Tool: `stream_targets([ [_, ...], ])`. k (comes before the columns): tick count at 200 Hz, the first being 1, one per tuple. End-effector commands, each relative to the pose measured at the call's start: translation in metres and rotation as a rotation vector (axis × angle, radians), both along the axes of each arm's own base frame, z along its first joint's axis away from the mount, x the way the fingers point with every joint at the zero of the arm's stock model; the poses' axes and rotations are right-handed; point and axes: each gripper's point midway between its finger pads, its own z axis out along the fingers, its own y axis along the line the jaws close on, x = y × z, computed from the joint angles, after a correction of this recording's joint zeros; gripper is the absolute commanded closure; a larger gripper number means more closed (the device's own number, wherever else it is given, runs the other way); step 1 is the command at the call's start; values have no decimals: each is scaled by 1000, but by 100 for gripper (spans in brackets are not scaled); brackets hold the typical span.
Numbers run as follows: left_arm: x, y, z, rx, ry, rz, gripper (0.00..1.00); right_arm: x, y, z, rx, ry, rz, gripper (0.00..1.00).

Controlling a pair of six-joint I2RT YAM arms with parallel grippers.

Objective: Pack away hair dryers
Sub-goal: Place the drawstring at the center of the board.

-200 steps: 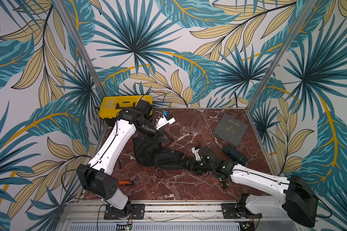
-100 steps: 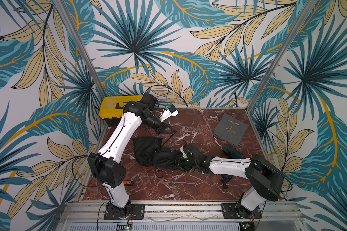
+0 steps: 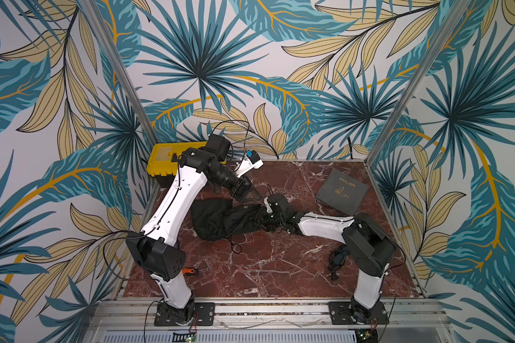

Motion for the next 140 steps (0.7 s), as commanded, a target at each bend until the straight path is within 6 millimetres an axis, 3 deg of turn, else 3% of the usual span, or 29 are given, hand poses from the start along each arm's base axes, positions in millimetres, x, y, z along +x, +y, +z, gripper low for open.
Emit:
stream_targets([
  [1,-8,5,31,-31,-72,21,6,11,-5,2,-80,-37,59,60],
  [39,-13,7,48,-53,-84,57,1,48,-21,7,-112,-55,72,52],
  [64,-21,8,62,-79,-114,46,1,52,-48,23,-204,-103,35,46],
  [95,-30,6,77,-125,-131,20,1,24,-107,48,-410,-142,-28,38],
  [119,-31,3,78,-140,-122,7,0,11,-123,71,-442,-177,-21,35],
  [140,-28,2,74,-140,-110,9,1,-8,-162,81,-582,-100,-103,35],
])
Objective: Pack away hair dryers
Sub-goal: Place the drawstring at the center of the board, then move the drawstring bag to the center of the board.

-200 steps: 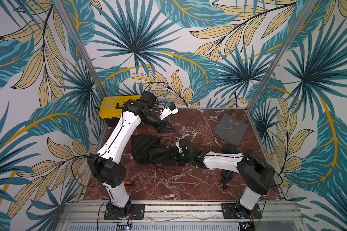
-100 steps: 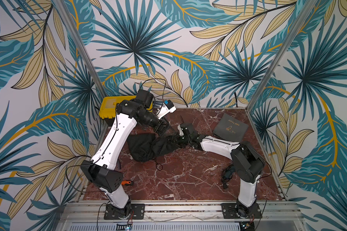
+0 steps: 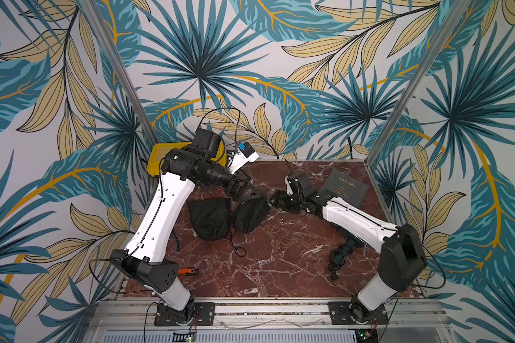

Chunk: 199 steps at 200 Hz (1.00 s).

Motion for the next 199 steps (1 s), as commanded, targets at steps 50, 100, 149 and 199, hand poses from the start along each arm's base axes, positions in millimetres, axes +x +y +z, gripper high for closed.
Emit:
stream_targets([
  [50,1,-14,8,-85,16,-67,1,-121,-161,-5,-361,142,-383,28],
  [100,8,-29,-10,-81,48,-118,1,-132,-190,-13,-355,102,-458,26],
  [149,12,-29,-25,-50,72,-108,0,-32,-205,-21,-280,77,-561,77],
  [199,10,-24,-39,-12,83,-94,0,59,-239,-68,-223,128,-699,95],
])
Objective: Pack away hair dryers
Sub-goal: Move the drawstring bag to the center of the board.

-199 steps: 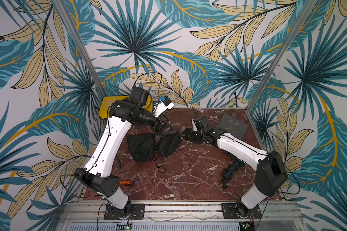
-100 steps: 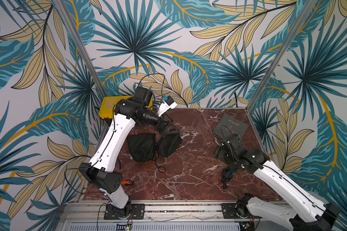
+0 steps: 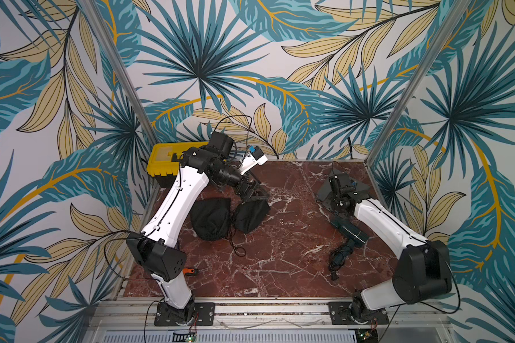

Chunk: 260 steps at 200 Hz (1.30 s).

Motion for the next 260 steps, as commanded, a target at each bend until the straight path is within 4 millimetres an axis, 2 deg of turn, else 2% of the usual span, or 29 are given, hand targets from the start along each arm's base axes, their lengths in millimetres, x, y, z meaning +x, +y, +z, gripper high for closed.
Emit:
stream_targets([
  [1,-5,4,-3,15,-23,-3,0,46,-4,-12,49,-51,-23,95],
  [8,-5,4,-3,20,-27,-1,1,57,-5,-13,39,-51,-16,95],
  [27,-3,6,-3,30,-39,8,0,74,-23,-28,-34,8,-65,95],
  [45,-1,7,-3,39,-43,17,0,89,-32,-43,-2,28,-96,93],
  [91,-3,7,-7,46,-31,16,0,108,-42,-72,-36,125,-87,86],
  [116,-4,9,-13,58,-25,15,1,113,-33,-84,10,179,-53,82],
  [152,-7,9,-17,59,-12,9,1,108,-22,-104,51,241,-6,80],
  [195,-10,11,-15,61,-27,8,0,99,-8,-111,68,298,56,77],
  [216,-10,11,-14,59,-29,8,0,94,6,-111,68,310,106,76],
  [260,-10,12,-9,59,-53,11,1,78,53,-113,90,336,228,75],
])
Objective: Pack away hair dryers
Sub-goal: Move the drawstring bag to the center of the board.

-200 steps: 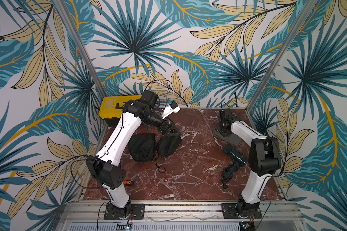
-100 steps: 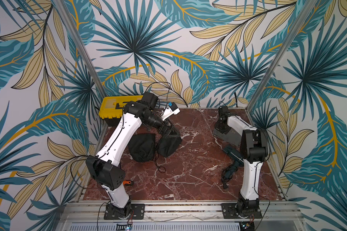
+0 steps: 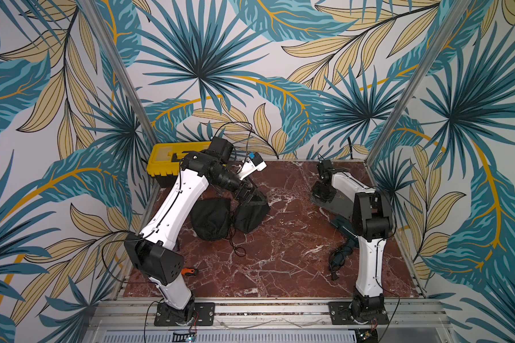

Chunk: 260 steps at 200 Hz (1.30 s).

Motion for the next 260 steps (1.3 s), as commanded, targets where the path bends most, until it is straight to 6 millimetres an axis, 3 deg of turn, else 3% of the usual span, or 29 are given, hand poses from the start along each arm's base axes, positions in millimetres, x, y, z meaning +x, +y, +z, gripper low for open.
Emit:
stream_targets([
  [1,-6,4,9,-2,-48,-4,1,-27,33,-9,32,76,97,75],
  [35,-6,4,12,-2,-58,-2,0,-45,74,-14,102,95,157,74],
  [98,-8,8,14,12,-84,4,1,-86,145,2,162,76,284,72],
  [130,-9,8,14,7,-80,2,1,-115,162,11,170,69,307,70],
  [157,-10,8,12,7,-76,-2,1,-133,174,25,211,10,319,62],
  [168,-10,7,13,6,-81,-5,1,-130,170,43,174,-47,322,57],
  [189,-8,7,20,1,-106,-5,1,-123,141,94,50,-179,277,47],
  [214,-3,6,34,-14,-140,3,0,-144,103,146,-37,-268,203,41],
  [234,-4,3,41,-37,-142,-2,1,-182,66,156,-93,-258,112,38],
  [260,-8,-2,43,-76,-117,-35,1,-239,20,140,-144,-221,-13,33],
])
